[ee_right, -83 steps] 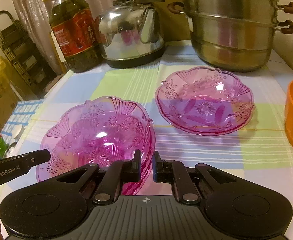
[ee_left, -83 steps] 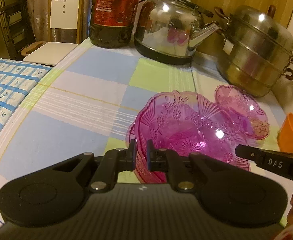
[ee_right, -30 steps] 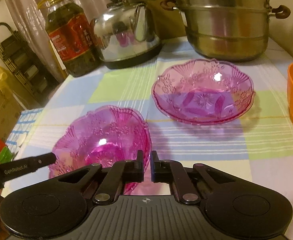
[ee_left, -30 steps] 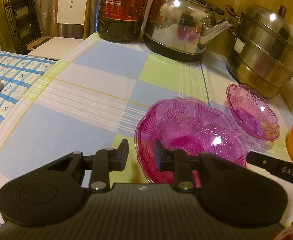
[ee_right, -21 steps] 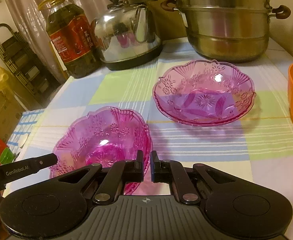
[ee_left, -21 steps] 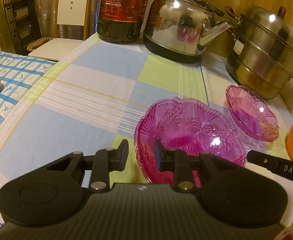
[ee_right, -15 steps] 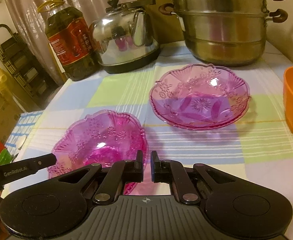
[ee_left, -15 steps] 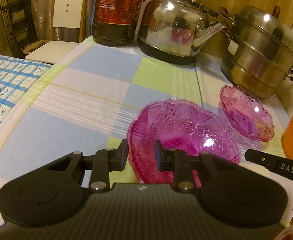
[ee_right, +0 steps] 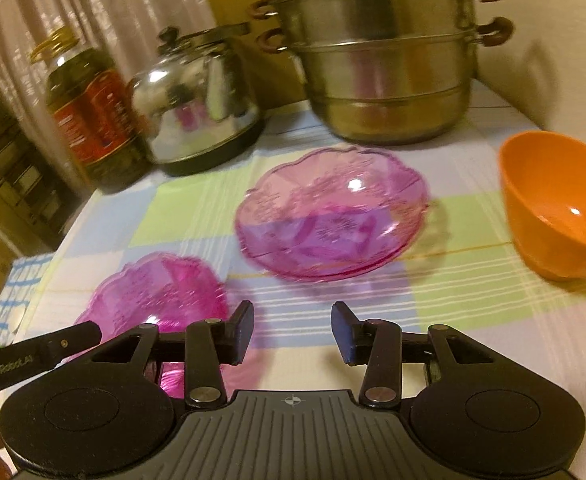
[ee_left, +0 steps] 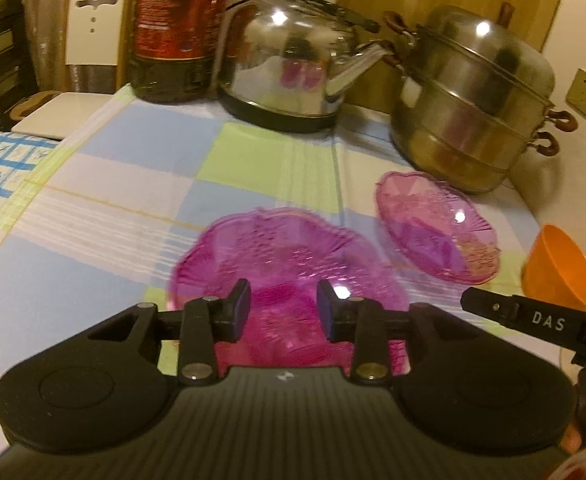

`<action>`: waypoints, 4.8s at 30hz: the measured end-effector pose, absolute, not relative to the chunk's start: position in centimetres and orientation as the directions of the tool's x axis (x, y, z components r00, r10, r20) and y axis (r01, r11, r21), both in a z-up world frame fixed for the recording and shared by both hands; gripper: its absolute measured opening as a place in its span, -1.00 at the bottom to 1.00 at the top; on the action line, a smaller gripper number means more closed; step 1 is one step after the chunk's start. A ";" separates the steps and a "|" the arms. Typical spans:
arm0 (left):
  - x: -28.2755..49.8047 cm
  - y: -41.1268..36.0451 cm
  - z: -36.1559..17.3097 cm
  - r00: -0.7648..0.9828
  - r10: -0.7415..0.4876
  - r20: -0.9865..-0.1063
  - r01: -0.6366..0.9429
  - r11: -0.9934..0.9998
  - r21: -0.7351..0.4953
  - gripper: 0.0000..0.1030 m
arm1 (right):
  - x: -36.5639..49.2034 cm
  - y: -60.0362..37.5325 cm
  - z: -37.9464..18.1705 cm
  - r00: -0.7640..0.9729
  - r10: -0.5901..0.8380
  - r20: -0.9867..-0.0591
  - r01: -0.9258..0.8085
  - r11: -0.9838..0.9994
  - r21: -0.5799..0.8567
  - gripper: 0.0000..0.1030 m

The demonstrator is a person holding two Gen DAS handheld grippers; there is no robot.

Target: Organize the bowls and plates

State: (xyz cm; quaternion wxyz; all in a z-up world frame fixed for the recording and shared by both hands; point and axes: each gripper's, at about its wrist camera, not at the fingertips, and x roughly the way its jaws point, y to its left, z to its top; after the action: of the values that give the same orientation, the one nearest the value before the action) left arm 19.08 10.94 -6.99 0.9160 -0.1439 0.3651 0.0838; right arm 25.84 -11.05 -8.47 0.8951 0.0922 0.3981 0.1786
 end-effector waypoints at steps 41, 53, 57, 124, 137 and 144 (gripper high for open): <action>36.1 6.7 -10.7 0.651 -0.198 -0.733 -0.033 0.957 -0.287 -0.04 | 35.7 -16.8 -10.9 0.619 0.304 -0.724 -0.051 0.936 0.349 -0.13; 36.6 6.7 -11.9 0.631 -0.191 -0.752 -0.041 0.960 -0.278 -0.39 | 36.7 -16.6 -12.2 0.605 0.291 -0.741 -0.040 0.941 0.337 -0.14; 36.5 6.6 -11.9 0.632 -0.186 -0.752 -0.043 0.961 -0.274 -0.54 | 36.7 -16.6 -12.4 0.598 0.298 -0.744 -0.040 0.938 0.343 -0.17; 11.0 4.1 -2.7 0.702 -0.165 -0.693 -0.077 0.949 -0.305 -0.79 | 13.3 -18.5 -3.4 0.606 0.335 -0.721 -0.101 0.932 0.348 -0.72; 6.2 5.7 -1.3 0.714 -0.126 -0.688 -0.131 0.942 -0.309 -0.79 | 9.9 -16.8 -2.2 0.594 0.372 -0.713 -0.161 0.923 0.348 -0.72; 4.9 7.4 -1.2 0.718 -0.097 -0.689 -0.171 0.935 -0.310 -0.79 | 9.7 -15.0 -1.9 0.583 0.394 -0.711 -0.205 0.918 0.340 -0.72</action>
State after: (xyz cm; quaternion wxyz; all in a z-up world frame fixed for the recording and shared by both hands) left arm 4.90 7.41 -1.16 0.9095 -0.1786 0.3749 0.0203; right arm 9.69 -15.01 -1.89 0.8828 0.1112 0.4238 0.1695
